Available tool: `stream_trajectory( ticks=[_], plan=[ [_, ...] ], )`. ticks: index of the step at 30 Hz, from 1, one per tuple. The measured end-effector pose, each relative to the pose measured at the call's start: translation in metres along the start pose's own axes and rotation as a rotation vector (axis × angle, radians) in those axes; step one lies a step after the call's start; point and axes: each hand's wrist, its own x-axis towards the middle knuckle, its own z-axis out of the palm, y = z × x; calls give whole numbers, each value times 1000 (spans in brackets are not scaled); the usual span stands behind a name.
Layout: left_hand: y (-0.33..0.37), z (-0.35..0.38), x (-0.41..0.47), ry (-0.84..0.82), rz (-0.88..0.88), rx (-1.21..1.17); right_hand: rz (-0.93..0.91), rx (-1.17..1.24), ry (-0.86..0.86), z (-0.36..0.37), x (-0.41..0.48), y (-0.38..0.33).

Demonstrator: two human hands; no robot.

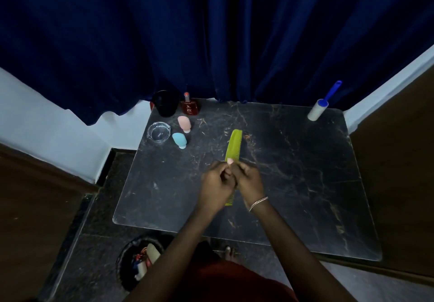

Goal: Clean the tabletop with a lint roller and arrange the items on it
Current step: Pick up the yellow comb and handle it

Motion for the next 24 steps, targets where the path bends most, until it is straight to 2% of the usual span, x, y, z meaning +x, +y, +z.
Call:
stream_trajectory(
  ticks=[3, 7, 10, 12, 19, 24],
  plan=[
    [-11, -3, 9, -5, 3, -24, 79, 105, 5, 6, 12, -2],
    [-32, -16, 27, 52, -137, -99, 202, 245, -4, 11, 33, -6],
    [-48, -24, 43, -20, -262, -245, 234, 245, 5, 22, 48, -5],
    [-58, -28, 57, -54, -316, -309, 250, 204, 31, 30, 61, -3],
    [-96, -17, 104, -62, -426, -309, 279, 45, 90, 46, 123, 19],
    [-118, -1, 141, -41, -453, -113, 246, -269, 104, 50, 169, 36]
  ],
)
